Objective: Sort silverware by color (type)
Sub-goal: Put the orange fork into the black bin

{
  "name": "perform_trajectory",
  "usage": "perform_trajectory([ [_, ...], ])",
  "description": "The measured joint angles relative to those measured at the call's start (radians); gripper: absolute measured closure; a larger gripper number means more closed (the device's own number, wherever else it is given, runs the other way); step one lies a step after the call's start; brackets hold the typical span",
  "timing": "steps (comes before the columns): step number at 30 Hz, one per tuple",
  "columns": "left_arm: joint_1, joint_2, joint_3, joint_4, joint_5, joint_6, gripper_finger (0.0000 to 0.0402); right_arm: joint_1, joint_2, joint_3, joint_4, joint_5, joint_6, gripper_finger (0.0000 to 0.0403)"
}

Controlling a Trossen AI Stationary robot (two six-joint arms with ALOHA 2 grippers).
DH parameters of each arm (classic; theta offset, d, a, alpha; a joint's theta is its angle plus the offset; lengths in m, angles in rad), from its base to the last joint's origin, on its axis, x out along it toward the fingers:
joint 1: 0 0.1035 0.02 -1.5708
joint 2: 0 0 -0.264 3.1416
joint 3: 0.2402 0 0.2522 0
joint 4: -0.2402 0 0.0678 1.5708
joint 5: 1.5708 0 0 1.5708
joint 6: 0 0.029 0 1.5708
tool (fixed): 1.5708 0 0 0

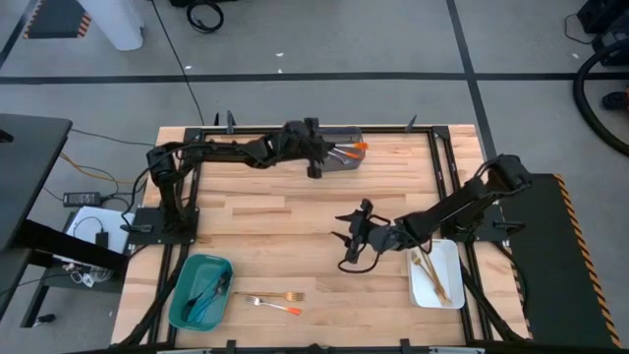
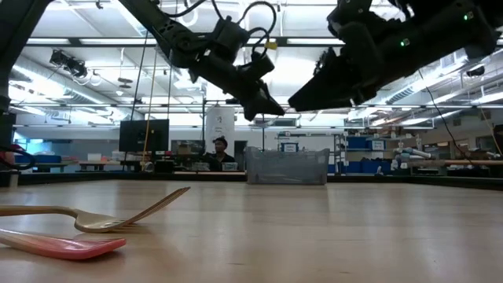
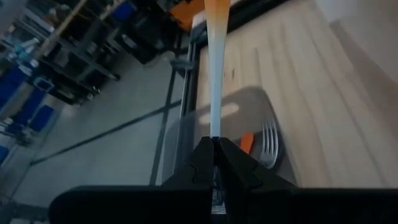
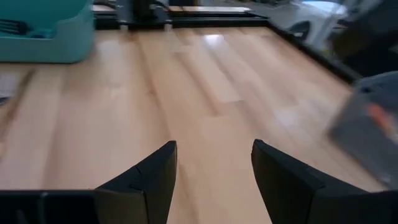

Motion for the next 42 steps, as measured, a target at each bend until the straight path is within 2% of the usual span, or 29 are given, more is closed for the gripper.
perform_trajectory([
  [4,0.001,0.0,0.001,-0.043,0.001,0.0,0.0385,-0.006,-0.075,0.0,-0.076,0.111,-0.046,0.019],
  [8,-0.01,0.0,0.001,-0.067,-0.01,-0.001,0.0385,-0.044,-0.168,0.0,-0.116,0.2,-0.218,0.019],
  [11,-0.011,0.0,0.001,-0.086,-0.014,-0.004,0.0385,-0.09,-0.226,0.0,-0.159,0.217,-0.324,0.019],
  [13,-0.014,0.0,0.001,-0.094,-0.018,-0.014,0.0385,-0.132,-0.249,0.024,-0.253,0.207,-0.342,0.019],
  [19,-0.014,0.0,0.001,-0.103,-0.028,-0.037,0.0385,-0.255,-0.2,0.178,-0.606,0.182,-0.34,0.019],
  [24,-0.014,-0.001,0.001,-0.119,-0.048,-0.06,0.0385,-0.317,-0.136,0.298,-0.749,0.19,-0.409,0.019],
  [32,-0.013,-0.014,0.001,-0.162,-0.049,-0.147,0.0385,-0.372,-0.092,0.335,-0.776,0.211,-0.687,0.019],
  [42,-0.039,-0.039,0.001,-0.21,-0.034,-0.264,0.0385,-0.402,-0.085,0.334,-0.758,0.212,-0.913,0.019],
])
